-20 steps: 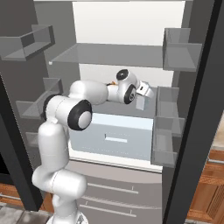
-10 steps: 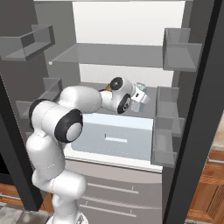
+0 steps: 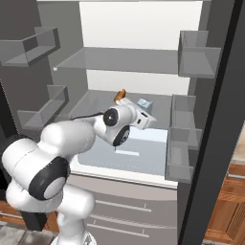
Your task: Take out the milk from the fridge and place it on the tray on the counter. Then take the sugar cube near the tray and place it in the tray.
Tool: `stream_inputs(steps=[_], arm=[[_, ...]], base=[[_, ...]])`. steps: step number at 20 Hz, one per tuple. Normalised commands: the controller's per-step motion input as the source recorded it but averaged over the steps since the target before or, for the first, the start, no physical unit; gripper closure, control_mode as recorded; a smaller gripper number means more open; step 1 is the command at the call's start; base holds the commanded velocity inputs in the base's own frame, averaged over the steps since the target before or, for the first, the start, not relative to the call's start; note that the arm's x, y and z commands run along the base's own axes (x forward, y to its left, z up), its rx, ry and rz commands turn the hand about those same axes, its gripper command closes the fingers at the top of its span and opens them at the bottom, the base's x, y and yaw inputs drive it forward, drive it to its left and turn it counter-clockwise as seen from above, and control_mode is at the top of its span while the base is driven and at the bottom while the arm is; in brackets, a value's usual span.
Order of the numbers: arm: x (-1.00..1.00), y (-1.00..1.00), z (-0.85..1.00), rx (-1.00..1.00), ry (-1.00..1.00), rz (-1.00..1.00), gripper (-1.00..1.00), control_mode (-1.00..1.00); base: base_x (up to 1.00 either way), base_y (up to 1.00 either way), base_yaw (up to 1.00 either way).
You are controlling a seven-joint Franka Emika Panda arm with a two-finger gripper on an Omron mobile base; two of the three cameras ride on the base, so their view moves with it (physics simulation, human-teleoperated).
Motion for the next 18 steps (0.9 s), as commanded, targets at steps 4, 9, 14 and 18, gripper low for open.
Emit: stream_inputs(steps=[4, 9, 14, 18], arm=[[-0.92, 0.07, 0.91, 0.05, 0.00, 0.01, 1.00, -1.00], [-0.69, 0.03, 0.93, 0.01, 0.00, 0.11, 1.00, -1.00], [-0.46, 0.12, 0.72, 0.00, 0.05, 0.16, 1.00, -1.00], [-0.36, 0.24, 0.42, 0.00, 0.16, 0.10, 1.00, -1.00]], base=[[0.00, 0.00, 0.00], [0.00, 0.00, 0.00], [0.00, 0.00, 0.00], [0.00, 0.00, 0.00]])
